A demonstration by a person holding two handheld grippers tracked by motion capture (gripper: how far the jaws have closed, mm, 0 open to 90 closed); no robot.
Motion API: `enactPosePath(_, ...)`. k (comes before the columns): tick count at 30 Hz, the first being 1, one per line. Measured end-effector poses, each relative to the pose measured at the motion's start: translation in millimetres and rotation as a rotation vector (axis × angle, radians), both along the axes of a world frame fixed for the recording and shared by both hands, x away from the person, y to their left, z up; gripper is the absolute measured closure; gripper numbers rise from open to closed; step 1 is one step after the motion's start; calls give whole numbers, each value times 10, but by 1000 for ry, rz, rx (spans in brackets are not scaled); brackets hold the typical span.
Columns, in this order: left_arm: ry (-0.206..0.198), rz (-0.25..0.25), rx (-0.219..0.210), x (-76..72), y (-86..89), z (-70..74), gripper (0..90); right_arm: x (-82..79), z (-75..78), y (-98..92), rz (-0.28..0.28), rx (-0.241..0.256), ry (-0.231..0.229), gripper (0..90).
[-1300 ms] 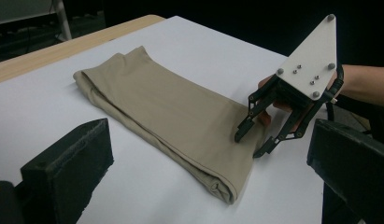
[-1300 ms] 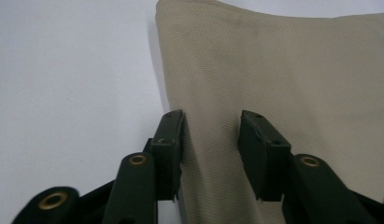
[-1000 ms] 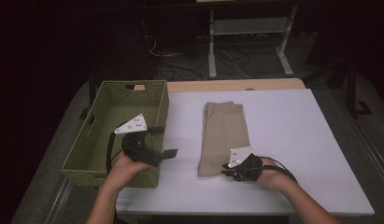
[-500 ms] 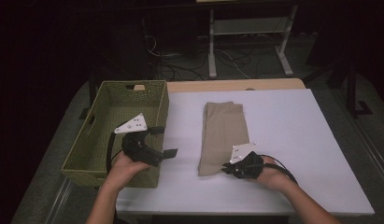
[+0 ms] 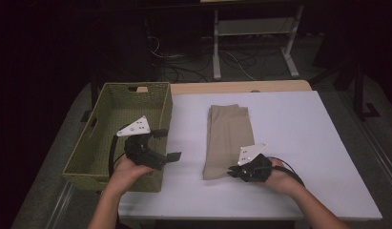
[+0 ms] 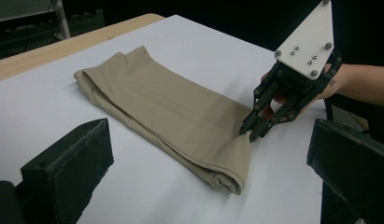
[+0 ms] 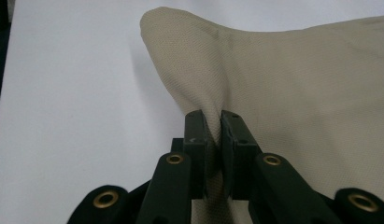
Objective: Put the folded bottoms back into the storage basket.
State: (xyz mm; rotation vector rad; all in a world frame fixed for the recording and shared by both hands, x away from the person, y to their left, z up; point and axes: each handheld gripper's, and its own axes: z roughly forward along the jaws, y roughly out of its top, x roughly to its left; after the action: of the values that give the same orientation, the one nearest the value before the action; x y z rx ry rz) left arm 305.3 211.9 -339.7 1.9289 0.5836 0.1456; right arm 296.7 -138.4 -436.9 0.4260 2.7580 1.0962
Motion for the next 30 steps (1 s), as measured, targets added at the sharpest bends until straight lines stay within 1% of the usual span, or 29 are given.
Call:
enactPosePath(6, -1, 1, 0, -2, -1, 0, 6, -51, 16, 1, 15, -8, 2, 802)
enactPosePath(10, -2, 1, 0, -4, -1, 1, 6, -99, 31, -6, 40, -9, 2, 801)
enactPosePath(12, -3, 0, 1, -4, -2, 1, 6, -109, 33, -7, 43, -11, 4, 801)
enactPosePath(14, -2, 1, 0, -4, -1, 0, 6, -136, 35, -6, 45, -12, 15, 801)
enactPosePath(16, -2, 1, 1, -4, -2, 0, 6, -159, 35, -9, 57, -16, 19, 801)
enactPosePath(19, -2, 1, 0, -4, -1, 0, 6, -173, 42, -15, 58, -16, 25, 801)
enactPosePath(20, -1, 1, 0, -3, -1, 0, 6, -181, 46, -23, 67, -13, 27, 801)
enactPosePath(30, -1, 2, -1, -4, -1, 0, 6, -247, 51, -65, 72, -6, 50, 801)
